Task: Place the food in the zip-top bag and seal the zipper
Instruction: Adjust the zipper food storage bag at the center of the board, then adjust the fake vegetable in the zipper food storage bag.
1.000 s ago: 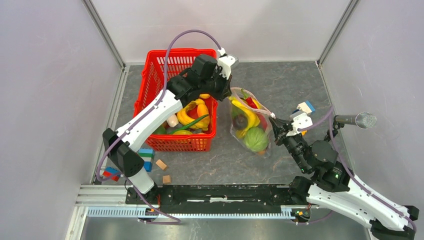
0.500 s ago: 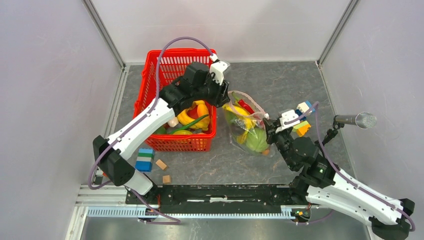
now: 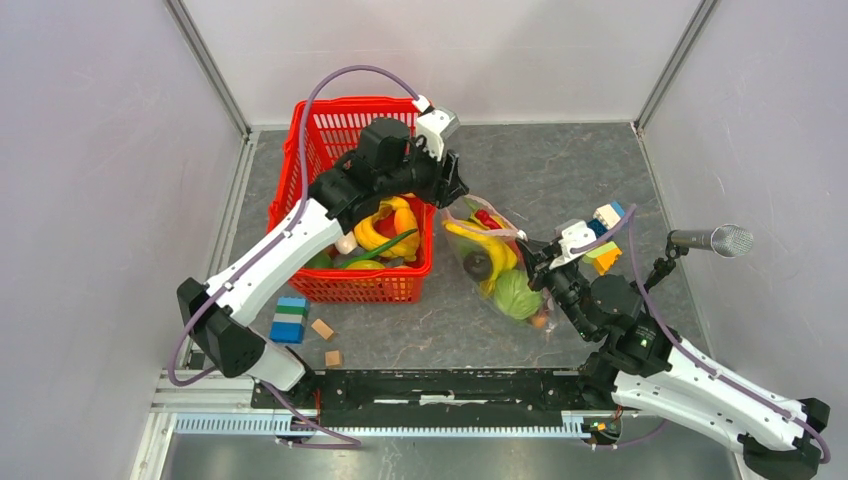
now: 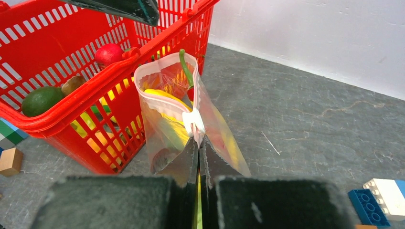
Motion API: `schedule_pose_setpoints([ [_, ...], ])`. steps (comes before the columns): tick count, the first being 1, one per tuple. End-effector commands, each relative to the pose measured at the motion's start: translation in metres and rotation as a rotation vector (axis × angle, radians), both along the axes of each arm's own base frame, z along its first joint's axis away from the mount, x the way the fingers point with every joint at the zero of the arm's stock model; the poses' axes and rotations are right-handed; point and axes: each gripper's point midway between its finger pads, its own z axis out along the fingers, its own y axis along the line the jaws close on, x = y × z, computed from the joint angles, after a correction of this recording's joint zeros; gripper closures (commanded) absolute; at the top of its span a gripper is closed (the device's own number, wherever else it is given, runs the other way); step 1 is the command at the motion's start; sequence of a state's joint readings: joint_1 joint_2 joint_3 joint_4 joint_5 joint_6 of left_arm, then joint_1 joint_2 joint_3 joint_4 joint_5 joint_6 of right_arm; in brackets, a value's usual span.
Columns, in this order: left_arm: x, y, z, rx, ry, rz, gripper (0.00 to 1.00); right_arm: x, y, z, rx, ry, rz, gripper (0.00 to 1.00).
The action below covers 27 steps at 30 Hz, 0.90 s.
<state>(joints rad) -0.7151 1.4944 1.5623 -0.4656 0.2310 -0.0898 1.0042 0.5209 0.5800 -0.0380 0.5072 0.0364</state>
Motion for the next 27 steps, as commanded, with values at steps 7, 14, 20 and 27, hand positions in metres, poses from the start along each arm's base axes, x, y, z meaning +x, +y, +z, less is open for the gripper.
schedule_pose_setpoints([
  [7,0.0,-0.01,-0.027,-0.134,0.194,0.119,0.4,-0.005,0.0,0.036,0.109,-0.07,0.026,1.0],
  [14,-0.018,0.004,-0.011,-0.266,0.18,0.166,0.34,-0.001,-0.003,0.032,0.107,-0.055,-0.005,1.0],
  [20,-0.033,0.008,-0.001,-0.296,0.188,0.139,0.34,-0.002,-0.002,0.034,0.121,-0.056,0.003,1.0],
  [27,-0.032,-0.008,-0.013,-0.29,0.229,0.106,0.34,-0.008,0.003,0.043,0.157,-0.078,0.05,1.0],
])
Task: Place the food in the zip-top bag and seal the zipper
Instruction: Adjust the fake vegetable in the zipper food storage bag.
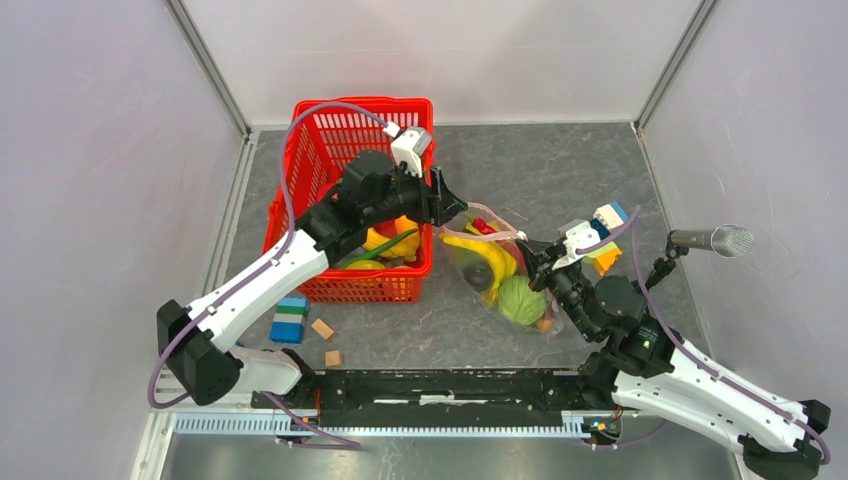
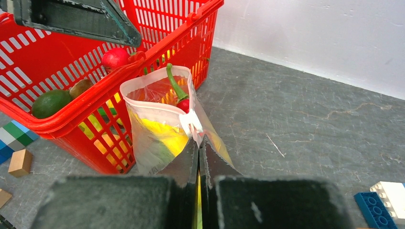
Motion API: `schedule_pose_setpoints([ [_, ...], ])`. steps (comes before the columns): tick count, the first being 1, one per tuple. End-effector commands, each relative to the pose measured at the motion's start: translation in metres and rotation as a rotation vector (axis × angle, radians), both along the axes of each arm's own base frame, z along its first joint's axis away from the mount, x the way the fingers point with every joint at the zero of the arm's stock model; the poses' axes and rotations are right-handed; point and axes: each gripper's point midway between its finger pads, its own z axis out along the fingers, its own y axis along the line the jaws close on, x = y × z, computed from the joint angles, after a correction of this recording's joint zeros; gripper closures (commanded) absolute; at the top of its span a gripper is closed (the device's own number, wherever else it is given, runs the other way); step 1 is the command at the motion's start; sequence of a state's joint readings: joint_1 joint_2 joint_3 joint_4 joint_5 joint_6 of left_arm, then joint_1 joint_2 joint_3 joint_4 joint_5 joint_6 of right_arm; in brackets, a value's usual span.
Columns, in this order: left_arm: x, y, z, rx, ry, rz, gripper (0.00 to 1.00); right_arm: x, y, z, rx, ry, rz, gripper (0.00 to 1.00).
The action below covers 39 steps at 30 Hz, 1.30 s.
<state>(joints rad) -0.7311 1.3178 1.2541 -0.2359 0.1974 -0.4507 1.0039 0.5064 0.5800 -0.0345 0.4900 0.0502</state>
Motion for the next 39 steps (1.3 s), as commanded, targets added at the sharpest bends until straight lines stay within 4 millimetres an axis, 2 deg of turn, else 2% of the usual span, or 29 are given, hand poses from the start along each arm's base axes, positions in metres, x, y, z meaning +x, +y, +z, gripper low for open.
schedule_pose_setpoints([
  [1,-0.001,-0.016,-0.001,-0.037,0.031,-0.03,0.35,-0.005,0.002,0.039,0.133,-0.075,0.033,1.0],
  [8,0.0,-0.02,-0.018,0.031,0.058,-0.026,0.36,-0.008,-0.007,0.042,0.167,-0.088,0.019,1.0],
  [18,-0.001,-0.051,-0.032,-0.035,0.101,-0.055,0.37,-0.012,-0.006,0.045,0.19,-0.099,0.04,1.0],
  [20,-0.002,-0.054,-0.033,-0.068,0.114,-0.054,0.43,-0.013,-0.007,0.046,0.191,-0.099,0.042,1.0],
  [26,0.003,-0.051,-0.045,-0.059,0.131,-0.002,0.47,-0.014,-0.009,0.047,0.207,-0.105,0.043,1.0],
  [29,0.007,-0.048,-0.057,-0.052,0.143,0.044,0.45,-0.015,-0.008,0.048,0.211,-0.109,0.053,1.0],
  [32,0.007,-0.051,-0.066,-0.068,0.164,0.061,0.44,-0.016,-0.007,0.049,0.217,-0.113,0.061,1.0],
  [33,0.007,-0.055,-0.063,-0.087,0.158,0.057,0.45,-0.016,-0.006,0.049,0.219,-0.114,0.063,1.0],
  [35,0.006,-0.059,-0.062,-0.102,0.156,0.053,0.51,-0.017,-0.006,0.049,0.223,-0.118,0.067,1.0],
  [39,0.004,-0.062,-0.06,-0.122,0.15,0.055,0.75,-0.016,-0.005,0.047,0.219,-0.117,0.068,1.0],
])
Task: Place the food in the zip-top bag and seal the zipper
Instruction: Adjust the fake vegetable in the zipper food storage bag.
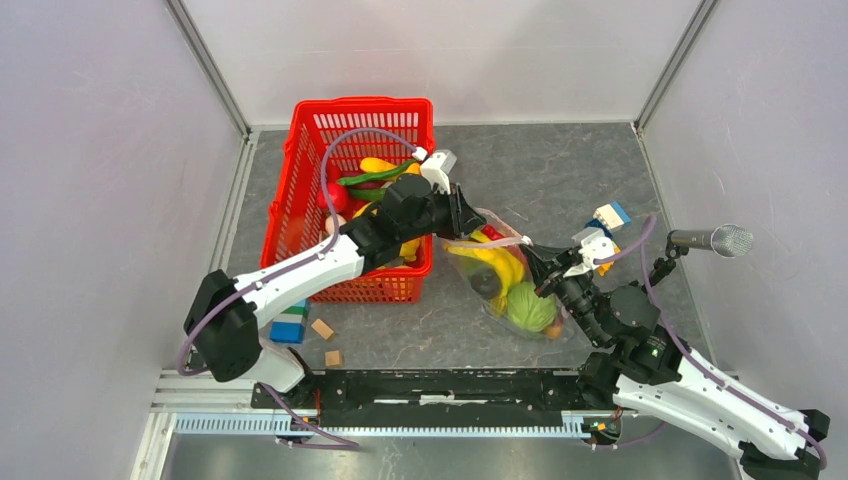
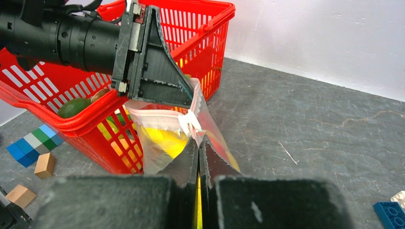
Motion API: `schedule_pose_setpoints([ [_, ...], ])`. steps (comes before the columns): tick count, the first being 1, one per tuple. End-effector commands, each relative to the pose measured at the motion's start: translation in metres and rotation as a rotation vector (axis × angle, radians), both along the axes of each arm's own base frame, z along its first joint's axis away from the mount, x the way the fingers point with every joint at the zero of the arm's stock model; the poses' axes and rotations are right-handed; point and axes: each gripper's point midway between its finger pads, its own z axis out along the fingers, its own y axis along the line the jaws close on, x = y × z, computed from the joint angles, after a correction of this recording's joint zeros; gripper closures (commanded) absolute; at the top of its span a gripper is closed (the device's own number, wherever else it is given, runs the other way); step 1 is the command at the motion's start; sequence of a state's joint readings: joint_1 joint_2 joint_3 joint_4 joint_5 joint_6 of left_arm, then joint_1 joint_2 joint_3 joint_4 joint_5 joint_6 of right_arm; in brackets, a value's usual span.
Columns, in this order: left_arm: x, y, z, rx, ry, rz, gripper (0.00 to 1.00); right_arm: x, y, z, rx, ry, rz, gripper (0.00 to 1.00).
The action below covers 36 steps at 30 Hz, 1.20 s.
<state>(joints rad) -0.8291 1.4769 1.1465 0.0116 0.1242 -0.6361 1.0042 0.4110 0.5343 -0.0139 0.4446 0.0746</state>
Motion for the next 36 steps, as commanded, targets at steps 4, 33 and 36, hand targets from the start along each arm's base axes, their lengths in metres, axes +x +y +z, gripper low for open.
schedule_pose_setpoints([
  [4,-0.003,-0.008,0.011,-0.073,-0.025,0.002,0.9,-0.004,-0.001,0.04,0.141,-0.085,0.017,1.0],
  [33,-0.12,-0.073,0.027,-0.254,-0.011,-0.599,0.98,0.002,-0.02,0.025,0.179,-0.054,-0.079,1.0],
  [36,-0.119,-0.081,0.015,-0.196,0.041,-0.633,0.98,0.001,-0.022,0.025,0.195,-0.055,-0.084,1.0],
])
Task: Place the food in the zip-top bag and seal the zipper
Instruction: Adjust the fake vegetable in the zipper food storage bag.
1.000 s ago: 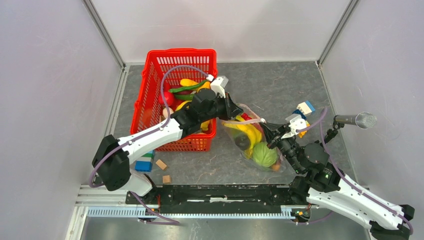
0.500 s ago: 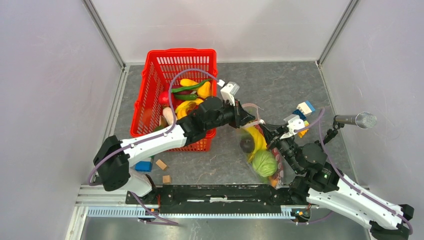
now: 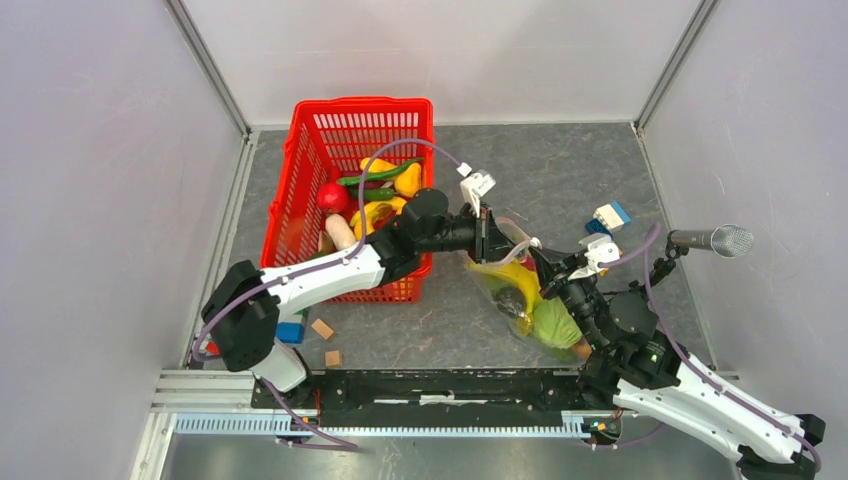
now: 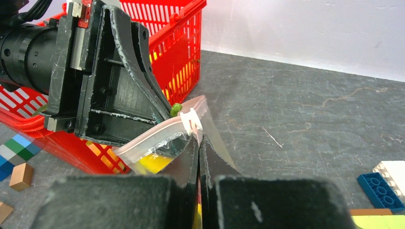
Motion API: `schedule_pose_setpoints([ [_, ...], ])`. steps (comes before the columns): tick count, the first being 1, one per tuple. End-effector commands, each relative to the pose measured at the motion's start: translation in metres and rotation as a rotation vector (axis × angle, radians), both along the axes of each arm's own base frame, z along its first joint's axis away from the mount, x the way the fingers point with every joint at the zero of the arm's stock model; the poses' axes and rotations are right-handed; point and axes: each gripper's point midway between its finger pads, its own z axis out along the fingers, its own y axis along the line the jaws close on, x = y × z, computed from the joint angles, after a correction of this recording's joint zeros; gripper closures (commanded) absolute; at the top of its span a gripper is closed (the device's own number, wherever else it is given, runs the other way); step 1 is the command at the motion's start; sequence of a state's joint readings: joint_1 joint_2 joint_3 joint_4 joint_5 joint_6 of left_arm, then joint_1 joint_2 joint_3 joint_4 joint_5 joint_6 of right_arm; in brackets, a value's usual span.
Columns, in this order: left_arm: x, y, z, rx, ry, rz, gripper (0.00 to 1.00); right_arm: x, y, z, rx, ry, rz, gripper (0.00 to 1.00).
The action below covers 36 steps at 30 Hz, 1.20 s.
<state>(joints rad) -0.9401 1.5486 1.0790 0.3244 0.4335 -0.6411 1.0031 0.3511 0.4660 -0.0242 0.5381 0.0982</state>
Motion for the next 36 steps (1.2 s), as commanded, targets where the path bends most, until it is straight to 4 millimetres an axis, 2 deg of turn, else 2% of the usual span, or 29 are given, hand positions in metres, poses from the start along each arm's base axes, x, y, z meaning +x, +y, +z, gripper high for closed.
schedule_pose_setpoints([
  [1,-0.036,-0.02,-0.003,0.043,0.076,-0.217,0.98,-0.004,-0.005,0.047,0.185,-0.094,0.004,1.0],
  [5,-0.036,-0.024,-0.037,0.154,0.057,-0.164,0.98,-0.005,-0.007,0.048,0.183,-0.093,0.0,1.0],
  [9,-0.039,-0.026,-0.051,0.194,0.049,-0.118,0.98,-0.004,-0.009,0.048,0.187,-0.091,-0.013,1.0],
  [11,-0.04,-0.028,-0.052,0.2,0.027,-0.086,0.98,-0.003,-0.009,0.046,0.187,-0.088,-0.016,1.0],
  [16,-0.046,-0.045,-0.035,0.12,-0.013,-0.077,0.98,-0.004,-0.007,0.046,0.199,-0.091,-0.003,1.0],
  [21,-0.029,-0.053,-0.026,0.004,0.002,0.025,0.98,-0.009,-0.003,0.049,0.217,-0.1,0.035,1.0],
  [23,-0.028,-0.058,-0.025,-0.012,0.003,0.019,0.98,-0.011,-0.002,0.05,0.233,-0.106,0.053,1.0],
  [26,-0.028,-0.065,-0.039,0.019,0.025,0.005,0.98,-0.016,-0.001,0.057,0.25,-0.13,0.08,1.0],
  [31,-0.028,-0.062,-0.067,0.036,0.051,0.03,0.98,-0.021,-0.002,0.069,0.287,-0.157,0.101,1.0],
  [36,-0.044,-0.071,-0.068,0.0,0.07,-0.052,0.98,-0.022,-0.001,0.071,0.296,-0.159,0.113,1.0],
])
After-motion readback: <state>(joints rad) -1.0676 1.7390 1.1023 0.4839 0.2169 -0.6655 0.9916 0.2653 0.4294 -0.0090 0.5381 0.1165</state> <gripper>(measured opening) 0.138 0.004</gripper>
